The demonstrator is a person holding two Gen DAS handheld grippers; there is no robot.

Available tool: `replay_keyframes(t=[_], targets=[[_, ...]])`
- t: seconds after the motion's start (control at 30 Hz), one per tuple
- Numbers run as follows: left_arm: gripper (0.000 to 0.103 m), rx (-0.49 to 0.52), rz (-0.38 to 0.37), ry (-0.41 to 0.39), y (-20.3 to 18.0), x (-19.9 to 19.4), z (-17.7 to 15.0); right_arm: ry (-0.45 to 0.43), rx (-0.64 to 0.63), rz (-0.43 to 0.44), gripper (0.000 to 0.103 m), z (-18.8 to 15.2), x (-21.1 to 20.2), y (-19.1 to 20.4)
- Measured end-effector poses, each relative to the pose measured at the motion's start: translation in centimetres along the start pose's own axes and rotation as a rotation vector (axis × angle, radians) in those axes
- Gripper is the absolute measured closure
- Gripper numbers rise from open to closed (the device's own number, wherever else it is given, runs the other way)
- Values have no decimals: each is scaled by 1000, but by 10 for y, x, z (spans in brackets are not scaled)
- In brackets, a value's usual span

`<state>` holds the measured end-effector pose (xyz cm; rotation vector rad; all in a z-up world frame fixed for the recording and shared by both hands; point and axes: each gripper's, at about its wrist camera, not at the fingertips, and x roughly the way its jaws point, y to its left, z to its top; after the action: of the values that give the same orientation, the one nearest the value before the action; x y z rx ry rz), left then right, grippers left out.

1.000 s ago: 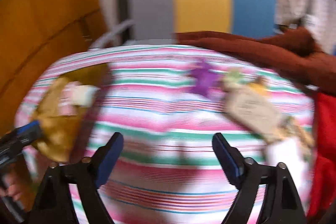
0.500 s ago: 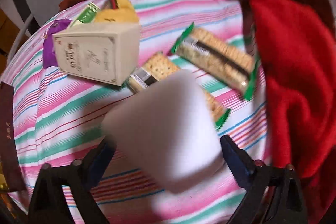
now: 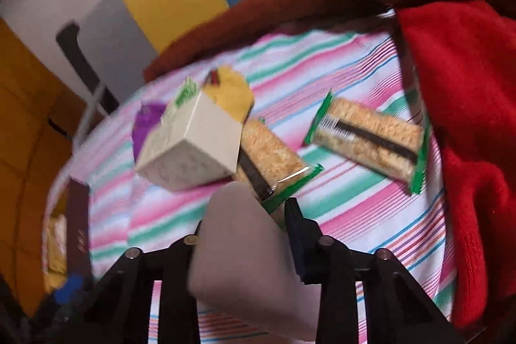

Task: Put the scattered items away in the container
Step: 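Grasp the white block with the right gripper while the left gripper moves to the white printed card, then grasp the white printed card with the left gripper while the right gripper holds the white block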

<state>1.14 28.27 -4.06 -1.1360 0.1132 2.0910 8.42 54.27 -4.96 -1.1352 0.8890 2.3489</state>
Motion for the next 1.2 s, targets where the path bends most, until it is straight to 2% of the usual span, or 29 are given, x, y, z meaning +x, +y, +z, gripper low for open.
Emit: replay_keyframes(t=[0.17, 0.4, 0.43, 0.47, 0.5, 0.8, 0.93, 1.03, 1.2], targets=[[49, 35, -2, 19, -22, 25, 13, -53, 96, 29, 73, 1, -10, -16], [44, 114, 26, -19, -52, 46, 51, -9, 134, 10, 72, 5, 1, -24], [43, 135, 34, -33, -57, 48, 59, -4, 137, 7, 65, 4, -1, -25], [39, 158, 38, -45, -61, 50, 65, 2, 142, 6, 54, 2, -2, -28], [38, 179, 41, -46, -66, 52, 71, 5, 146, 0, 49, 2, -2, -29], [37, 234, 18, -7, -80, 87, 110, 10, 180, 2, 45, 4, 4, -41], [35, 245, -66, 14, -86, 108, 129, 13, 195, 3, 41, 4, 4, -44], [32, 259, -142, 102, -88, 136, 139, 17, 198, 5, 40, 4, 5, -44], [33, 250, -290, 162, -80, 144, 128, 21, 211, 10, 38, 4, 6, -47]])
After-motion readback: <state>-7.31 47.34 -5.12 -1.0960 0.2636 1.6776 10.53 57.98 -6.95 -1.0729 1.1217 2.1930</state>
